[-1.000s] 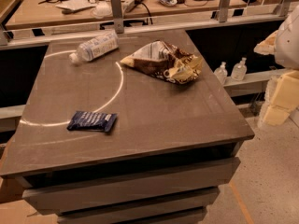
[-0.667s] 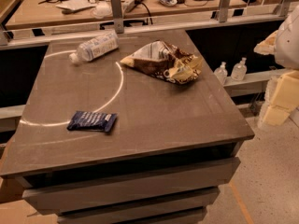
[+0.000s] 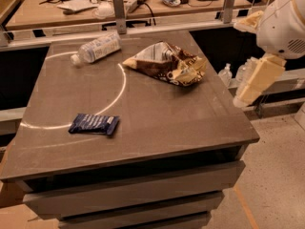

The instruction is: Move blue plastic bottle near rxbar blueberry

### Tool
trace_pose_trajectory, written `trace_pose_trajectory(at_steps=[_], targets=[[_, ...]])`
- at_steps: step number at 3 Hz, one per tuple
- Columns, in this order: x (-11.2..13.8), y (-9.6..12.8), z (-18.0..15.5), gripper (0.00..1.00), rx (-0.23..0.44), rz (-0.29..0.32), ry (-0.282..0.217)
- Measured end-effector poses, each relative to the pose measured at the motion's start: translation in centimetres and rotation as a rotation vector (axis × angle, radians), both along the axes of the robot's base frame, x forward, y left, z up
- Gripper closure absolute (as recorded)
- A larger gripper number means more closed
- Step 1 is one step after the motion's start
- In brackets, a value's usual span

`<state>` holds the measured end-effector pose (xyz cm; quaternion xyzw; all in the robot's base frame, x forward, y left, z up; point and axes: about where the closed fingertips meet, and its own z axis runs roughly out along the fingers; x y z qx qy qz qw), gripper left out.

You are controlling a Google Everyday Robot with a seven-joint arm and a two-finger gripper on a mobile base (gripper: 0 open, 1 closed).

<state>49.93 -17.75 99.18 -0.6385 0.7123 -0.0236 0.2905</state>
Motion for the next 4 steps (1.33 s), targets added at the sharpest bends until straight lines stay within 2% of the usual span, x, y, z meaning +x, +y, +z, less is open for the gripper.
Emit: trace_pose_trajectory(at_steps=[1,2,3,4], targets=[[3.6,2.7,1.0,0.00,0.076,0.103,-0.137],[6.7,8.2,0.9,0.00,0.095,0.291,-0.298],[8.3,12.7,1.0,0.00,0.081,0.405,-0.444],[8.3,12.6,1.1,0.00,0.078,0.404,-0.449]])
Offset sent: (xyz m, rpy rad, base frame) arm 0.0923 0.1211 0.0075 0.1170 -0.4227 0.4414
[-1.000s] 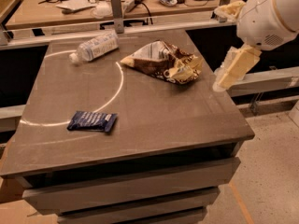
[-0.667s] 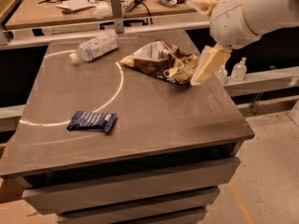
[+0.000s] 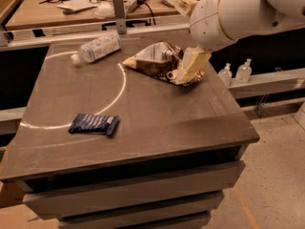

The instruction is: Move blue plastic bottle near rxbar blueberry

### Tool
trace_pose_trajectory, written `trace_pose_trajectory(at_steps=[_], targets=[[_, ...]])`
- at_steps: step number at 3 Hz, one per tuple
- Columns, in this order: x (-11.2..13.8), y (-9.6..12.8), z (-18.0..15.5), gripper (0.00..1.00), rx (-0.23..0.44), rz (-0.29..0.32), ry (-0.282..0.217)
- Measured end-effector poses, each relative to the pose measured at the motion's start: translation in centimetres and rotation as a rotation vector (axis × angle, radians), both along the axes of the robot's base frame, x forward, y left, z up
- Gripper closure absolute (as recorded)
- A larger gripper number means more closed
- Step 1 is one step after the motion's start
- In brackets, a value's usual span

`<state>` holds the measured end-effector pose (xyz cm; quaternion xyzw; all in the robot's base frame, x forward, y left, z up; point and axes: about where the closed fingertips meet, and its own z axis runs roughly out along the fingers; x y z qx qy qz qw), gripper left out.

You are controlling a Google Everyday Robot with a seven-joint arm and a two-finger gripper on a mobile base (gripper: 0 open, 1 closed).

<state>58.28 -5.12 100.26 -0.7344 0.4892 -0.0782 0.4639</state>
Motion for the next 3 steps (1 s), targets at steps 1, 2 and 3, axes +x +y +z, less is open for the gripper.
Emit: trace_pose_trajectory(at_steps=[1,2,3], targets=[[2.4,1.0,-1.3,0.00,0.023,-0.047,-0.039],[7.4,2.5,-3.1,0.00,0.000,-0.055,-0.078],[11.9,4.6,-3.9,0.00,-0.032,-0.028,-0.117]])
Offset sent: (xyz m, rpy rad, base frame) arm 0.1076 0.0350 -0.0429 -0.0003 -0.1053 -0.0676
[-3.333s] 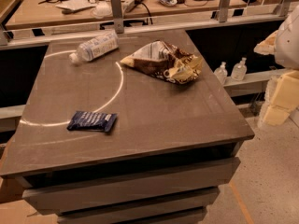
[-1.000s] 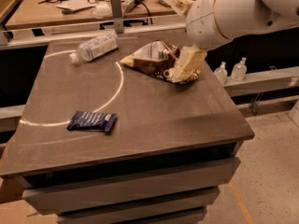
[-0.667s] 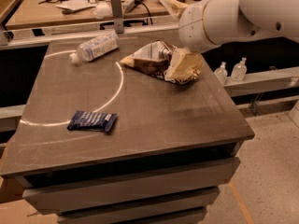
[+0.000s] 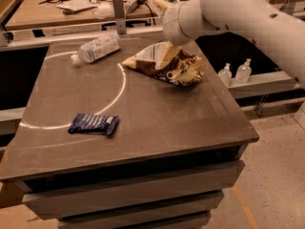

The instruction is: Move blue plastic bottle near rxbar blueberry

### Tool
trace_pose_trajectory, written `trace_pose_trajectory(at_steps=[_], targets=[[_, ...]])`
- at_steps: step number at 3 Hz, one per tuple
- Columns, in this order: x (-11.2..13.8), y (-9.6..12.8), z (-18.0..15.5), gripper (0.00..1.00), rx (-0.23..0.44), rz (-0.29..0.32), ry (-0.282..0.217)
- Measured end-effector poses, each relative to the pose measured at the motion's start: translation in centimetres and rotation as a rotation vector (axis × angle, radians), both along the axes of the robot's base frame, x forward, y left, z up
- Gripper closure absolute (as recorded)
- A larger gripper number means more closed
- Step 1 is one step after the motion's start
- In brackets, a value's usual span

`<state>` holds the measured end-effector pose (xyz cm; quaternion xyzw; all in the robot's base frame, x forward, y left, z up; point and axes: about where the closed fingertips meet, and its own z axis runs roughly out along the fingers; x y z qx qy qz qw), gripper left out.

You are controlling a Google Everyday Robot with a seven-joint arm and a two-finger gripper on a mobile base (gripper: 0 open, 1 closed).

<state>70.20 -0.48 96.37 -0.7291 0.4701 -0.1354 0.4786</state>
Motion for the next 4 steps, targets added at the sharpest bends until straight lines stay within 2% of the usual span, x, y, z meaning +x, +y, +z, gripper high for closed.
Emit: trace_pose_trajectory(at_steps=[1,2,3,4], targets=[[2.4,2.7,1.4,0.00,0.041,0.053,-0.040],[4.7,6.5,0.9,0.00,0.061,0.111,-0.035],[6.8,8.9,-1.2,0.00,0.027,0.141,-0.028],[8.3,10.2,-2.7,0.00,0.006,0.154,-0.039]])
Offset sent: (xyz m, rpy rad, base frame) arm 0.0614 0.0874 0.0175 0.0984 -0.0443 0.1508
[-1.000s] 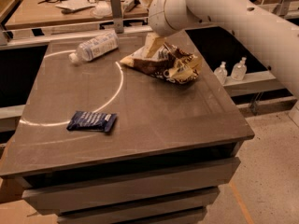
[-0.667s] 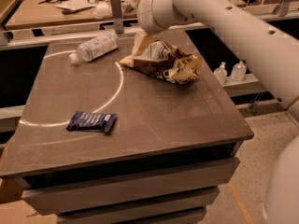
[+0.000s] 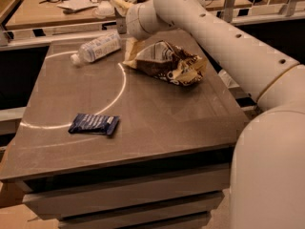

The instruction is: Move blue plastic bottle near rxbar blueberry

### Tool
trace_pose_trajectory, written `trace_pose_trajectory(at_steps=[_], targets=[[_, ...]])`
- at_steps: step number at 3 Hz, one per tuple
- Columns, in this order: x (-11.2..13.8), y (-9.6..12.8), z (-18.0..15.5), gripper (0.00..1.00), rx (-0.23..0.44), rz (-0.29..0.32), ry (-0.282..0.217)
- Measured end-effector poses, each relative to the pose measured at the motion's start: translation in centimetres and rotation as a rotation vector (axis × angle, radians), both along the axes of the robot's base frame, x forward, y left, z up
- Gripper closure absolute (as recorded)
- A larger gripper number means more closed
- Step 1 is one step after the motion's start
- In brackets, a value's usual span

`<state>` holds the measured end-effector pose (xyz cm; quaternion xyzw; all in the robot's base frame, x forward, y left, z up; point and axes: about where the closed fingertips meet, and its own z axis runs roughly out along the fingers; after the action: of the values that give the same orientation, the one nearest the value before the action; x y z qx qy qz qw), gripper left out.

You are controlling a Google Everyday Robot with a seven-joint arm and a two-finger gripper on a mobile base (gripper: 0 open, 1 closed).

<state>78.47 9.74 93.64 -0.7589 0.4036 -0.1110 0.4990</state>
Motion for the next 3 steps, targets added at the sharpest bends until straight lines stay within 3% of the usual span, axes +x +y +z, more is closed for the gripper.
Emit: trace_pose_trajectory(at_steps=[2,3], targets=[[2.7,3.2,-2.2,0.00,0.006,0.025,-0.112],[4.6,5.2,-1.5,0.00,0.016,0.045,-0.145]])
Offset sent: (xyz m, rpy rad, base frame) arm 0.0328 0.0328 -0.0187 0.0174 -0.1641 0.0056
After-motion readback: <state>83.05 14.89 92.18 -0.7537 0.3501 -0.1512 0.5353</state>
